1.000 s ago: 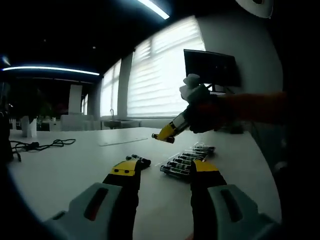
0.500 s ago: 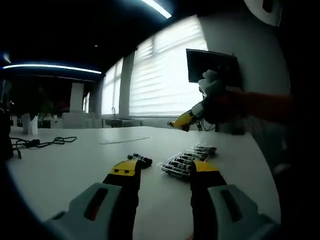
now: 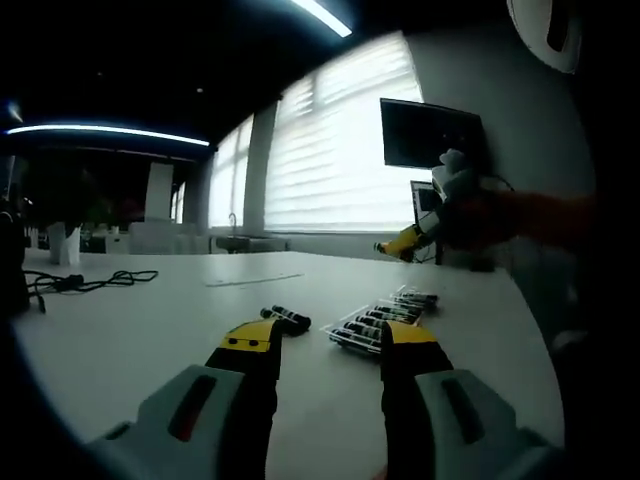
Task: Grip medicine bottles put into box
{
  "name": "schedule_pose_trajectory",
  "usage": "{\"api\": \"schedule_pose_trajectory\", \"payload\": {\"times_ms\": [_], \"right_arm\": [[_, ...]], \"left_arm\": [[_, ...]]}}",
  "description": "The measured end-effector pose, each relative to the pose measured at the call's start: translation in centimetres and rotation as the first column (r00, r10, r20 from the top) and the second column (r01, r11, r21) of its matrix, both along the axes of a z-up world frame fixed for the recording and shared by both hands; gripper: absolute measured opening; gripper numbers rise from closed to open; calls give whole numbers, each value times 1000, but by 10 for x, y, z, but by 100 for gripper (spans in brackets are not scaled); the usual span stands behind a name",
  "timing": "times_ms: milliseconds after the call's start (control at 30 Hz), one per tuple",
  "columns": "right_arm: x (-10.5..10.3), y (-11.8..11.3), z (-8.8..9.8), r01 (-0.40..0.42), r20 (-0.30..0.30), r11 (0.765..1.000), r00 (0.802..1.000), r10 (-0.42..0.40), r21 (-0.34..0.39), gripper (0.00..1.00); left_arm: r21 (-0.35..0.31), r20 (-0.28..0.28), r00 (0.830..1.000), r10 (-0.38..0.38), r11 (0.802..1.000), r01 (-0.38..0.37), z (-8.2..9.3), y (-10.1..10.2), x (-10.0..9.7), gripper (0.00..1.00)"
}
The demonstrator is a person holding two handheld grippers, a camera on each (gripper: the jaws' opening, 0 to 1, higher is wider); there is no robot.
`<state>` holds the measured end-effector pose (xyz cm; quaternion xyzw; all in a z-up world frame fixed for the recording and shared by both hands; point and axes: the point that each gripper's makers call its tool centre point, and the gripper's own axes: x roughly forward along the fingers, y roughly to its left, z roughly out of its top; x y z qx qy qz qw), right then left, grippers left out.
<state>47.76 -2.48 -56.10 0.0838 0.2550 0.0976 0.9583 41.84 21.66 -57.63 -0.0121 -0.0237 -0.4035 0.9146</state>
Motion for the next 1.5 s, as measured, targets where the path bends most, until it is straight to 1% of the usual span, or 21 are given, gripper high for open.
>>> {"api": "schedule_pose_trajectory", "payload": {"times_ms": [100, 200, 467, 667, 767, 867, 900, 1033, 1100, 1200, 1333, 1500], "right_arm": [[-5, -15, -1, 44, 1, 999, 999, -44, 30, 7], [-9, -26, -3, 66, 0, 997, 998, -66, 32, 7], [-20, -39, -23, 74, -35, 997, 997, -75, -20, 7], [-31, -43, -44, 63, -76, 995, 995, -69, -74, 7], [-34, -46, -51, 68, -86, 994, 993, -75, -84, 7], [-34, -48, -57, 78, -97, 994, 992, -85, -77, 7], [-35, -46, -62, 69, -112, 994, 991, -78, -85, 7], [-35, -48, -72, 54, -124, 987, 990, -74, -153, 7], [-35, -48, -74, 52, -120, 987, 990, -71, -153, 8], [-34, -47, -76, 51, -119, 992, 991, -66, -117, 8], [-35, -46, -77, 60, -121, 992, 990, -74, -112, 8], [-29, -47, -59, 93, -60, 993, 993, -97, -69, 8]], "left_arm": [[8, 0, 1000, 1, 1000, -1, -1, -1, 0, 32], [17, 4, 1000, 4, 1000, -4, -2, -1, 0, 32], [24, 5, 1000, 14, 1000, -14, -3, 0, 1, 32], [25, 6, 1000, 13, 1000, -13, -2, 0, 0, 32], [24, 6, 1000, 12, 1000, -12, -2, -1, 0, 32], [24, 7, 1000, 13, 1000, -13, -2, 0, 0, 32], [24, 7, 1000, 14, 1000, -14, -2, 0, 0, 32], [20, 8, 1000, 16, 1000, -17, -1, 1, 0, 32], [19, 9, 1000, 17, 1000, -17, -1, 1, 0, 32], [19, 9, 1000, 17, 1000, -17, -1, 1, 0, 32], [17, 8, 1000, 16, 1000, -16, -1, 1, 0, 32], [17, 8, 1000, 15, 1000, -15, -1, 1, 1, 32]]}}
